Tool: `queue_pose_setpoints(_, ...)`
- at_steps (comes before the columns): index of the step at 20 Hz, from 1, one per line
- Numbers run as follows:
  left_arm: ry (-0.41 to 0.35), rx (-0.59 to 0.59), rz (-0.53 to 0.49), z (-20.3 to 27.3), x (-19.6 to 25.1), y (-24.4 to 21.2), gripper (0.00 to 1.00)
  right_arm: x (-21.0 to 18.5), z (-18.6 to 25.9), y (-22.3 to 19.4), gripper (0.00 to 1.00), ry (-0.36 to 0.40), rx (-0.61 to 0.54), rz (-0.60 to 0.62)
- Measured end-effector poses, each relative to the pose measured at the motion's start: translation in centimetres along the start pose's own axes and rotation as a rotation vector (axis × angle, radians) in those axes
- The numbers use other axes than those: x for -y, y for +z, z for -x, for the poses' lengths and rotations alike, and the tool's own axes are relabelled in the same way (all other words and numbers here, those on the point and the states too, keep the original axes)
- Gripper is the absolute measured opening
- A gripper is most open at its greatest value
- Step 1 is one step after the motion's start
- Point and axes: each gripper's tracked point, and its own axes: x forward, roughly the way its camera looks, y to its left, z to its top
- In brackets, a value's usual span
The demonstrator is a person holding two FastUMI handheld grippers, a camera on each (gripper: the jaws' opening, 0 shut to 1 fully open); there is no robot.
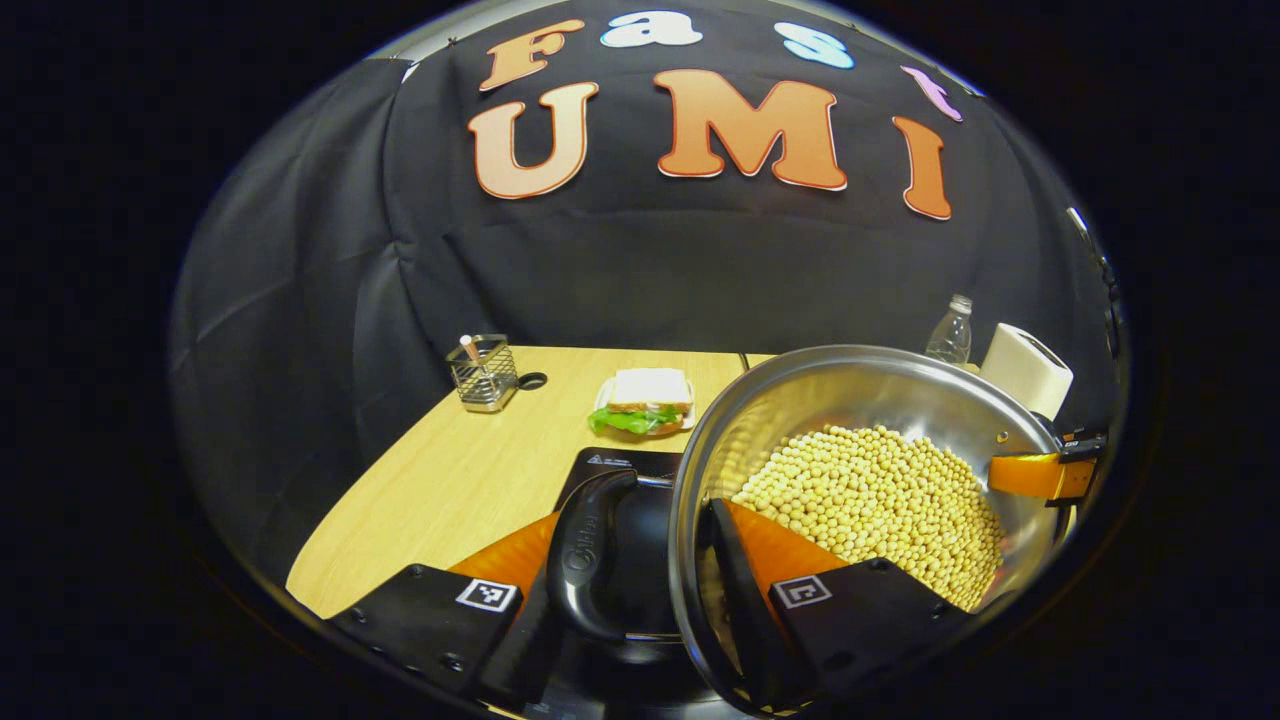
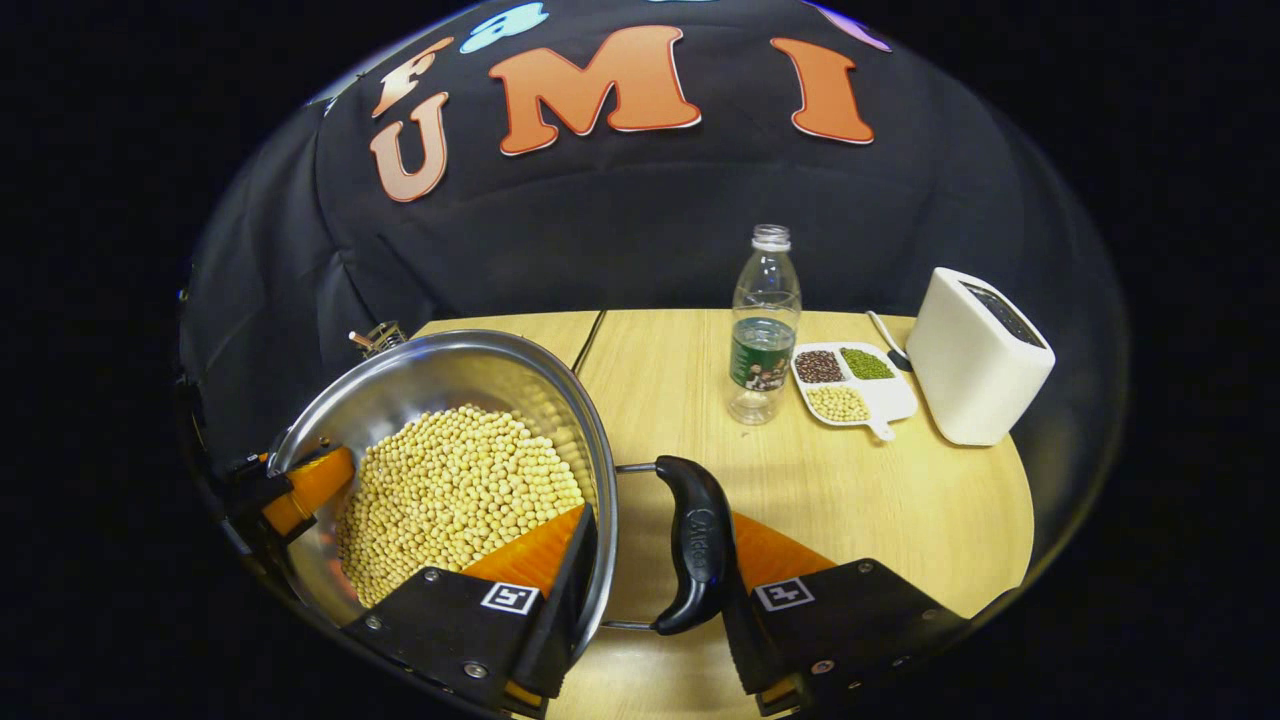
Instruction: First push the handle of the pot to place it horizontally, then grasp the pot with both hands and set it on the induction cooktop.
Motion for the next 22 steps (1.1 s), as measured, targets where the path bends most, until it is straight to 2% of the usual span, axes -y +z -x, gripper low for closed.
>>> queue_pose_setpoints(4,0.021,0.006,-0.002,-0.1,-2.6,0.4,0.75,-2.5,-0.5,0.3,0.64,0.018,0.004,0.0)
queue_pose_setpoints(5,0.025,0.004,0.001,0.1,-2.5,0.6,0.81,-3.1,-0.7,0.3,0.64,0.022,0.002,-0.002)
queue_pose_setpoints(6,0.03,0.002,0.002,0.2,-2.7,0.7,0.78,-3.7,-1.0,0.2,0.64,0.026,0.0,-0.003)
queue_pose_setpoints(7,0.035,0.001,0.001,0.4,-2.7,0.8,0.82,-4.3,-1.2,0.1,0.64,0.029,-0.004,-0.003)
queue_pose_setpoints(8,0.041,0.001,0.002,0.5,-2.6,0.9,0.78,-4.8,-1.4,0.1,0.64,0.033,-0.004,-0.004)
queue_pose_setpoints(11,0.051,-0.001,0.001,0.3,-2.3,0.6,0.81,-6.5,-2.2,0.0,0.64,0.045,-0.006,-0.008)
queue_pose_setpoints(12,0.055,0.001,-0.003,0.3,-2.2,0.7,0.75,-7.1,-2.5,0.0,0.64,0.049,-0.008,-0.01)
queue_pose_setpoints(14,0.059,0.001,-0.01,0.3,-2.2,0.9,0.78,-7.9,-3.1,-0.2,0.64,0.054,-0.016,-0.015)
queue_pose_setpoints(20,0.04,0.015,-0.01,0.0,-2.2,0.8,0.81,-8.4,-4.3,0.2,0.64,0.039,-0.011,-0.023)
queue_pose_setpoints(22,0.03,0.004,-0.002,-0.3,-2.2,0.7,0.75,-8.3,-5.0,-0.3,0.64,0.026,-0.023,-0.022)
